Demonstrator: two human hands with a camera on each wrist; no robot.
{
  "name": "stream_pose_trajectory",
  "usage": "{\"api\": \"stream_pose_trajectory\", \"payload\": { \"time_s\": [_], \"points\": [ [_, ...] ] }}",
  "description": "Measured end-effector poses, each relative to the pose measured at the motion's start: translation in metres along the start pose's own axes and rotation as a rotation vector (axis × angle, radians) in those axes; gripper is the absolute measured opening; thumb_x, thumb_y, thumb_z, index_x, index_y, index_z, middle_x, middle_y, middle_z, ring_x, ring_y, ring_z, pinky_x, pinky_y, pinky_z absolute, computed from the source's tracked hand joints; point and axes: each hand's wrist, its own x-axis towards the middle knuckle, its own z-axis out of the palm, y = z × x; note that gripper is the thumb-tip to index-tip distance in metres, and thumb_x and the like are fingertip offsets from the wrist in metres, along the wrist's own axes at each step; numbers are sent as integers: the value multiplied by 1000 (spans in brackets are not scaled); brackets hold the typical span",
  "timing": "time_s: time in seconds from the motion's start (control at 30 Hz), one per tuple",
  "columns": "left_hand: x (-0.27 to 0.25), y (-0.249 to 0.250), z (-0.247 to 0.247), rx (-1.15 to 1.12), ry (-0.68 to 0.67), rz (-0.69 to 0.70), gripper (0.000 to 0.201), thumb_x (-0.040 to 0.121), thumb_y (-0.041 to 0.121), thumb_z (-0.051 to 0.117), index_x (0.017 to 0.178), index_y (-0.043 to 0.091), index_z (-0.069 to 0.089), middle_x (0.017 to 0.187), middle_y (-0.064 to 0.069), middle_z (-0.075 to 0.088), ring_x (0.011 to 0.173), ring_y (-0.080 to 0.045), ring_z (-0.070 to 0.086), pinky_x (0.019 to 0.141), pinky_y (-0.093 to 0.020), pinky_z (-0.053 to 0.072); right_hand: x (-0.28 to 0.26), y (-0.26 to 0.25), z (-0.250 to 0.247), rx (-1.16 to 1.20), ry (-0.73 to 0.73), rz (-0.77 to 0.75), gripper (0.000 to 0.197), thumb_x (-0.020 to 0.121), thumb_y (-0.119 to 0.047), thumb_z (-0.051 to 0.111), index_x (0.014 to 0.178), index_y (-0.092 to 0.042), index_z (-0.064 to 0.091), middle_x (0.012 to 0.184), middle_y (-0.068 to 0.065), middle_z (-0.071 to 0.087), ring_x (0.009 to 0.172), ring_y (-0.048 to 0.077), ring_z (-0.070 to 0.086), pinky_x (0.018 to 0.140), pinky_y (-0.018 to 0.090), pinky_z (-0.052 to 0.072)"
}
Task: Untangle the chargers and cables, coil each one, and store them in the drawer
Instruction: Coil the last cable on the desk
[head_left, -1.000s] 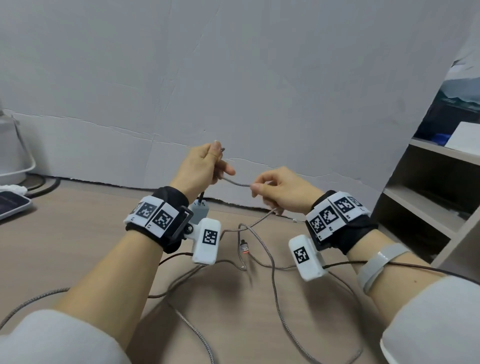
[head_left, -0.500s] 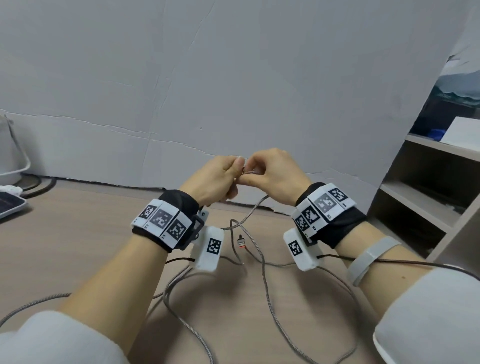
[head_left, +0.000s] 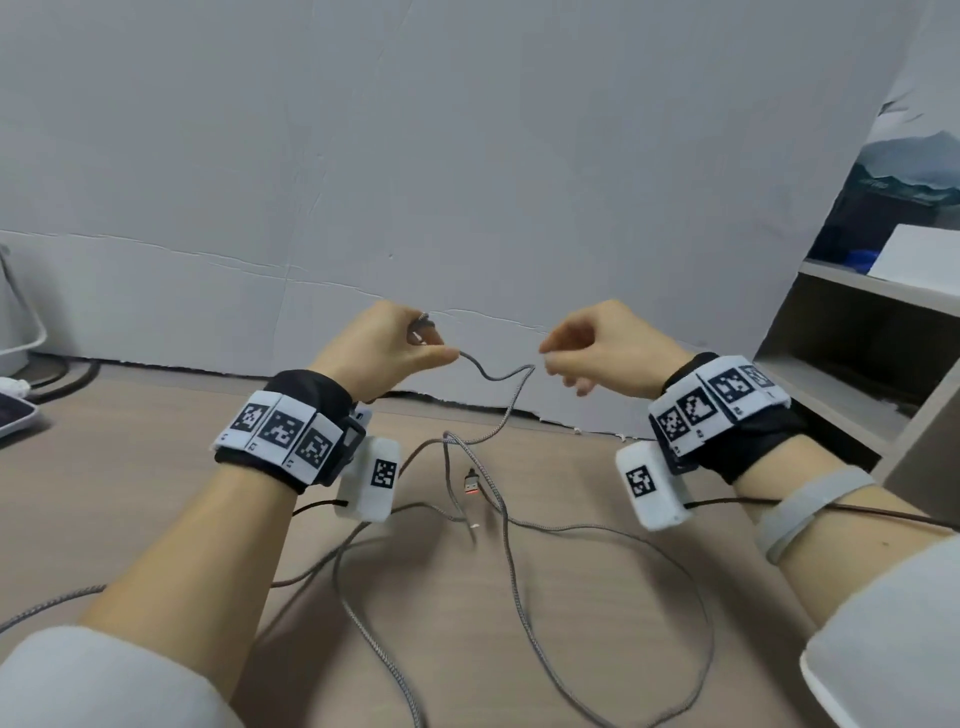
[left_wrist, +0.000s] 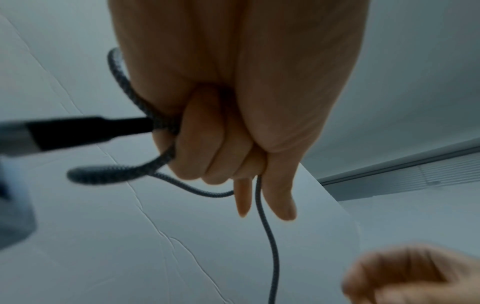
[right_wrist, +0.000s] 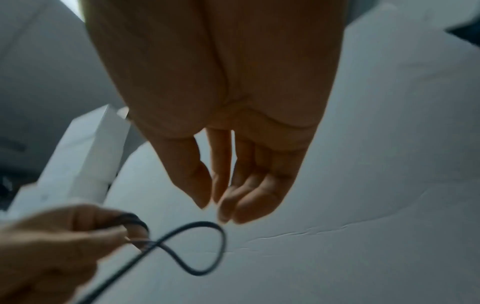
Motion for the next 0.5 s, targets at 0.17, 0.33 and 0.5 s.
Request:
{"api": "stream_pose_trajectory", "payload": {
  "time_s": [0.17,0.33,0.5],
  "points": [
    [-1,14,11,48,26,99,39,94,34,69,70,4,64,55,2,51,41,-5,38,43,-16,28,5,-28,34,-182,-140,138,69,84,-44,77,133,-3,53,118,12,66,86,27,73,80,43,62],
    [11,-2,0,-431,255,-99,41,105,36,51,70,15,53,45,10,34,37,-10,28,42,-21,23,21,4,52,163,10,180,19,95,7,44,94,-4,61,90,21,71,52,26,67,50,34,56],
    [43,-36,-18,-551,431,-330,41,107,35,45,72,13,48,50,0,33,31,-10,30,41,-19,27,7,20,17,663,181,16,10,96,2,59,92,-4,65,84,15,74,34,10,34,36,19,26]
  ]
}}
